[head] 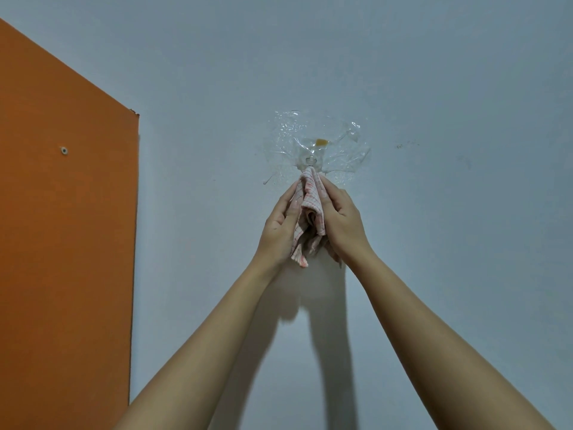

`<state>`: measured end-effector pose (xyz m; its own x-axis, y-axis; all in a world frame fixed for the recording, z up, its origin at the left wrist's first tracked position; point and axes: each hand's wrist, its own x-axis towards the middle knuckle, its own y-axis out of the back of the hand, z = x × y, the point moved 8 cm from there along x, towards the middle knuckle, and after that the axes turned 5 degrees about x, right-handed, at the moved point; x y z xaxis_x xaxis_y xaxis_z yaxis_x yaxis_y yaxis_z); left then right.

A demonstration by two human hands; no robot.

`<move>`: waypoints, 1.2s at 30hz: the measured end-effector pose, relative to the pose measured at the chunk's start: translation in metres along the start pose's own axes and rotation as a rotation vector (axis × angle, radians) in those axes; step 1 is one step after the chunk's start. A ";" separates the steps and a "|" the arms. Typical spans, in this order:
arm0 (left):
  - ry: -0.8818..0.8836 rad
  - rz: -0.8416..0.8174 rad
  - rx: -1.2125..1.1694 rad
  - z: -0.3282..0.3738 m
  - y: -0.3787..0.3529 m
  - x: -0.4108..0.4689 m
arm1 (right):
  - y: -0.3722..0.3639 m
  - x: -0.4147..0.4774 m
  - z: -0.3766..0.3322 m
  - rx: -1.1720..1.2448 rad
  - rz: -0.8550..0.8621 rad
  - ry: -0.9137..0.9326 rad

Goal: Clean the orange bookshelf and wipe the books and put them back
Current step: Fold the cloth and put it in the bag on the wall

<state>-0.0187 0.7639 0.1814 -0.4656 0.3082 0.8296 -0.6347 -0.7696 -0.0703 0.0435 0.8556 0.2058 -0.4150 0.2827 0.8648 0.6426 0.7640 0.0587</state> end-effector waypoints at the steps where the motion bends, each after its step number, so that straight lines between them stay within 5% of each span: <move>1: 0.005 0.002 0.005 -0.002 0.002 -0.001 | 0.001 -0.001 0.002 0.009 0.008 0.007; 17: 0.045 -0.027 0.073 -0.011 0.014 -0.017 | 0.001 -0.019 0.030 0.109 0.087 -0.131; 36: 0.227 0.003 0.331 -0.013 0.038 -0.050 | 0.032 -0.060 0.030 -0.047 0.149 -0.269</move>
<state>-0.0279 0.7264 0.1295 -0.6149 0.3930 0.6837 -0.4174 -0.8978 0.1406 0.0697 0.8811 0.1411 -0.4652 0.5378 0.7031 0.7356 0.6768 -0.0310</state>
